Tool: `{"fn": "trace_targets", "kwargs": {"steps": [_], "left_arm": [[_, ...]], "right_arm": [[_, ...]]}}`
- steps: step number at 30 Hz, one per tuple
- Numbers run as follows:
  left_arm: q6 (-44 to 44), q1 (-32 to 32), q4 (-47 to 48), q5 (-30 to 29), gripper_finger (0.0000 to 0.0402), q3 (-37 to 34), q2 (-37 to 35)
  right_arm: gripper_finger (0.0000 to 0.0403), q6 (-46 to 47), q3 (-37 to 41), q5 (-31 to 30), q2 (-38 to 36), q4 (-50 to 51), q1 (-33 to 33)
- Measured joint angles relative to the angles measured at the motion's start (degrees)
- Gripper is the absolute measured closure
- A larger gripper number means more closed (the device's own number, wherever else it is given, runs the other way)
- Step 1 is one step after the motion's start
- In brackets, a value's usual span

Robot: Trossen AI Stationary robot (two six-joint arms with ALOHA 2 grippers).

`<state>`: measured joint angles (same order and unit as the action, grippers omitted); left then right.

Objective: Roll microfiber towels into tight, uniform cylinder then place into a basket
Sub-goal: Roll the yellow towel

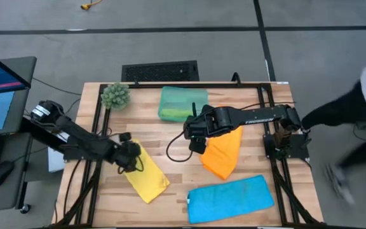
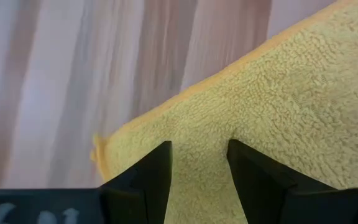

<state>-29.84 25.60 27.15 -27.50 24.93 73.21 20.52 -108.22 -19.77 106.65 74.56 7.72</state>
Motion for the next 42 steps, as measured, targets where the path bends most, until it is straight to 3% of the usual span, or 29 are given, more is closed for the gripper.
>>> {"fn": "trace_targets", "kwargs": {"steps": [3,9,15,20,29,36,39,42], "left_arm": [[10.94,-4.48,-8.31,-0.43,0.0249,0.15,3.26],[20.89,-9.78,-19.34,0.24,0.0249,2.36,9.20],[32.21,-11.30,-24.64,6.55,0.0249,7.75,12.21],[33.17,-11.68,-22.80,7.11,0.0249,14.59,14.10],[22.91,-6.55,3.33,5.99,0.0249,27.62,14.12],[-0.68,1.08,16.05,0.24,0.0249,23.41,14.12],[-10.93,2.13,16.35,-1.46,0.0249,20.33,14.09],[-14.34,1.74,12.06,0.32,0.0249,16.31,14.14]], "right_arm": [[0.0143,1.06,0.00,-0.01,0.00,-0.02,-0.38],[0.0143,1.15,0.00,-0.02,0.00,-0.02,-0.37],[0.0143,1.09,0.00,-0.02,0.00,0.00,-0.73],[0.0143,1.08,0.00,-0.04,0.00,-0.04,-0.74],[0.0143,-0.98,0.00,-0.07,0.00,0.12,0.44],[0.0143,-2.20,0.00,-0.12,0.00,1.85,1.77],[0.0143,-2.84,0.00,-0.11,0.00,1.79,2.46],[0.0143,-3.04,0.00,-0.09,0.00,1.75,2.86]]}}
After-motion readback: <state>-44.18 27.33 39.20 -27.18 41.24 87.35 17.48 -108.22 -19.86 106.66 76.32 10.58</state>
